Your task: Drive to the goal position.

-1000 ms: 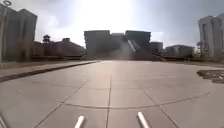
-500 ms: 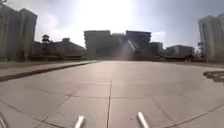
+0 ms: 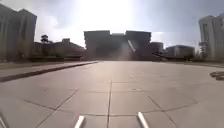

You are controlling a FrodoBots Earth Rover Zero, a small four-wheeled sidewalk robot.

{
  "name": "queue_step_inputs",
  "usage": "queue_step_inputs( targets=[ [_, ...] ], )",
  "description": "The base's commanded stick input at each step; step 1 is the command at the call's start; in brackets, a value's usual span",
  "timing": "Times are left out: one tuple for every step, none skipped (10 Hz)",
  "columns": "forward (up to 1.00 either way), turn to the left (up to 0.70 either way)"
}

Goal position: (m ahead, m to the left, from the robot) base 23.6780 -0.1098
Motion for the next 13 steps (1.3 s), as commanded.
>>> queue_step_inputs(
  targets=[
    [1.0,0.0],
    [1.0,0.0],
    [1.0,0.0],
    [1.0,0.0],
    [1.0,0.0],
    [1.0,0.0],
    [1.0,0.0],
    [1.0,0.0],
    [1.0,0.0],
    [1.0,0.0],
    [1.0,0.0],
    [1.0,0.0],
    [1.0,0.0]
  ],
)
